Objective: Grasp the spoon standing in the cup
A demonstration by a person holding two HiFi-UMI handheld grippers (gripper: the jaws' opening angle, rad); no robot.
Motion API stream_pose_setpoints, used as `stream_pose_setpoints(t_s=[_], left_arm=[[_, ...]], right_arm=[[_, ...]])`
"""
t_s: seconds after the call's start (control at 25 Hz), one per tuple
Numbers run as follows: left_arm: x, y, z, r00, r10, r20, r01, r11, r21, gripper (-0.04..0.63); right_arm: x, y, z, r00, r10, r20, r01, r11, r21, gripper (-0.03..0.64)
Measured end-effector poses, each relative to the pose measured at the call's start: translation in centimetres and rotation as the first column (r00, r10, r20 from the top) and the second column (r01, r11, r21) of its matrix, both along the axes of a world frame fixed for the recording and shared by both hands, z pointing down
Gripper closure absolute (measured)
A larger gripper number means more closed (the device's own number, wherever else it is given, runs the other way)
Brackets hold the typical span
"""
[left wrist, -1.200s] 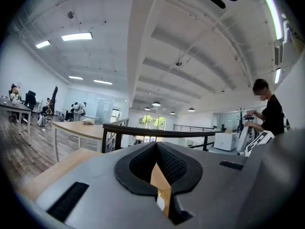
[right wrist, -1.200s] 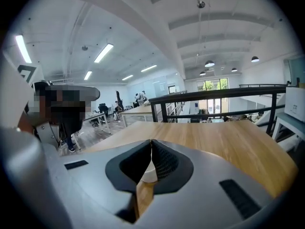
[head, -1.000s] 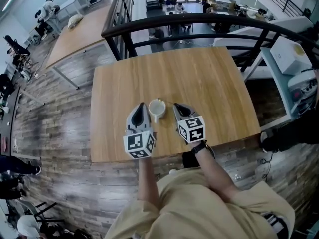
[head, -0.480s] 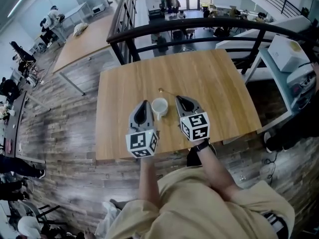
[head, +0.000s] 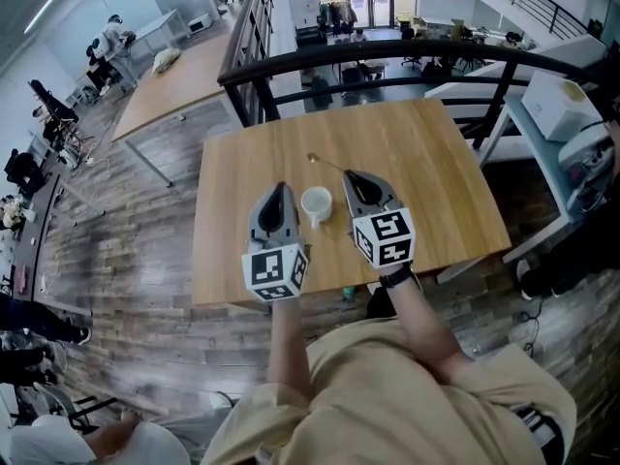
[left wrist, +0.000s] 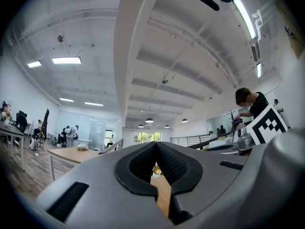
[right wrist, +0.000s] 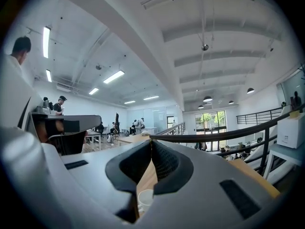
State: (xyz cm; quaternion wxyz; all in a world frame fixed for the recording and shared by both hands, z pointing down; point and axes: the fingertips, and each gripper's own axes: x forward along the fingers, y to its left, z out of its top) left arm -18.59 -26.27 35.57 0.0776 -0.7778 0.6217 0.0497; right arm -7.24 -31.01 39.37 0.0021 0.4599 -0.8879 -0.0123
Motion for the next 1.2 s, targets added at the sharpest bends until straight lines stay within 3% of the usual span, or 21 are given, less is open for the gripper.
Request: stream_pose_setpoints(t_s=[0.28,1.2], left_arm=[[0.4,1.2,-1.0,1.000,0.000,0.009,0.000,1.000,0.027,0.583],[-0.2,-0.5,0.7,1.000,-0.021,-0.014,0.021,1.000,-0.012,0.583]], right_arm=[[0.4,1.0,-1.0,1.000,0.004,-0.009,-0.004,1.000,0.023,0.600],[-0.3,-0.5,1.0,0.999,-0.012,-0.045,0.011,1.000,-0.018,0.600]])
